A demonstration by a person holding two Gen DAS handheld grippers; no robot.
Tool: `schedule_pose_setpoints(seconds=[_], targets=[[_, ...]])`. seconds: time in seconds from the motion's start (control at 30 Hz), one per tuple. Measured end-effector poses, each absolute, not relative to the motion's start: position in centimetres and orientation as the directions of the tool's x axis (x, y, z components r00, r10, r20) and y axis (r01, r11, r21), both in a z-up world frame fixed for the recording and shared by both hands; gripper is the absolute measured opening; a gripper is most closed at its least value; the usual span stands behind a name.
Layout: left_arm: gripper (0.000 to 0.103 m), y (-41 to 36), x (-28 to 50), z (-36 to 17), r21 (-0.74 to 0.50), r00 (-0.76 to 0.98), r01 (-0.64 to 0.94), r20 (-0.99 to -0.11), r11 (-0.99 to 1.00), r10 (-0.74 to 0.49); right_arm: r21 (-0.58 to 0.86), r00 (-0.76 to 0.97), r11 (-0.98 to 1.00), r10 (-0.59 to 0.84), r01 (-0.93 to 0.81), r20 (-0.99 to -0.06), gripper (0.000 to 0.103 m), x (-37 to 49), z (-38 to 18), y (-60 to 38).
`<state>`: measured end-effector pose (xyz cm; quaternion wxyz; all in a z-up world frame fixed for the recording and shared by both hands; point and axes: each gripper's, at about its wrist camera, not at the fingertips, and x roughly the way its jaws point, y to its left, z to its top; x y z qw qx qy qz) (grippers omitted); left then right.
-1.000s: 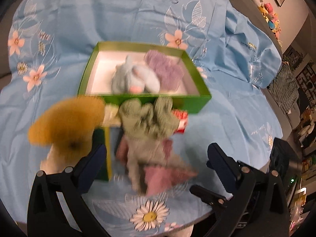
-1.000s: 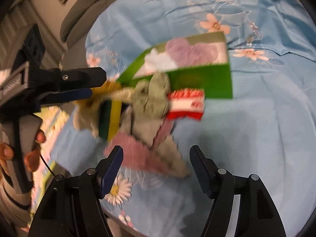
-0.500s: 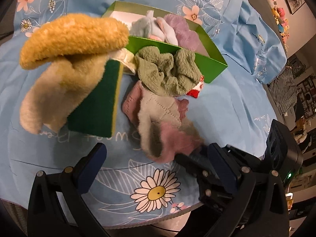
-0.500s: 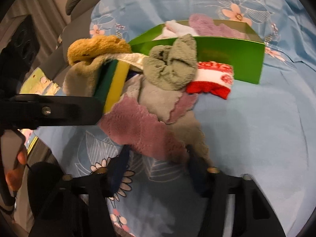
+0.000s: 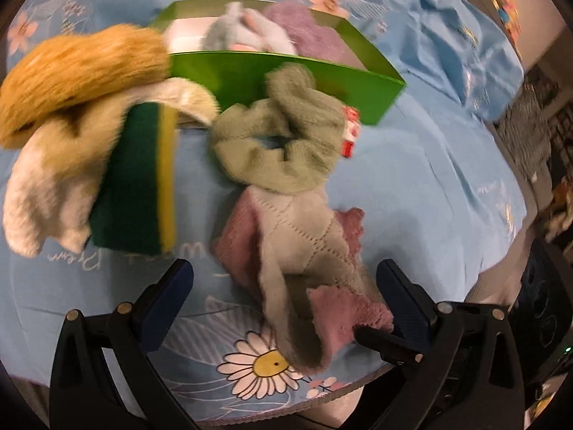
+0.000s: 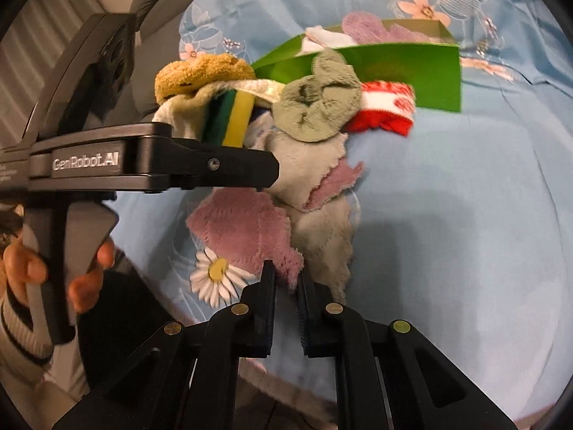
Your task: Organize soft objects
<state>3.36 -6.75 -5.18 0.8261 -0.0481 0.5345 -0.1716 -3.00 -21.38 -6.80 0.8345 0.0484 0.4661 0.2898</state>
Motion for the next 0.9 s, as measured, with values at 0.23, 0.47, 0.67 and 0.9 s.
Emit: schedule_pose_setpoints(seconds=[0.23, 0.47, 0.67, 0.9], targets=[[0.059, -8.7, 3.8, -6.3, -0.112, 0.354, 0.272, -0.912, 0.956, -0.208, 0.345, 0.401, 0.837, 0.516, -0.425, -0.757, 0.012, -3.3, -6.9, -22.7], [0.028, -9.1, 3.8, -7.5, -0.031, 0.322, 0.309, -0.937, 0.95, -0.135, 0.356, 0.394, 0.831, 0.526, -0.427, -0.754, 0.012, -3.1, -7.1, -22.9], [0.011, -8.7, 3.8, -7.6, -0.023, 0.339, 0.306, -0.932, 0.952, -0.132, 0.357, 0.4, 0.828, 0.531, -0.433, -0.747, 0.012, -3.0, -6.8, -22.7], [0.006, -7.9, 2.4, -6.9, 0.012, 0.369, 0.327, -0.922, 0.945, -0.116, 0.348, 0.427, 0.822, 0.541, -0.45, -0.725, 0.012, -3.3, -5.3, -22.6]])
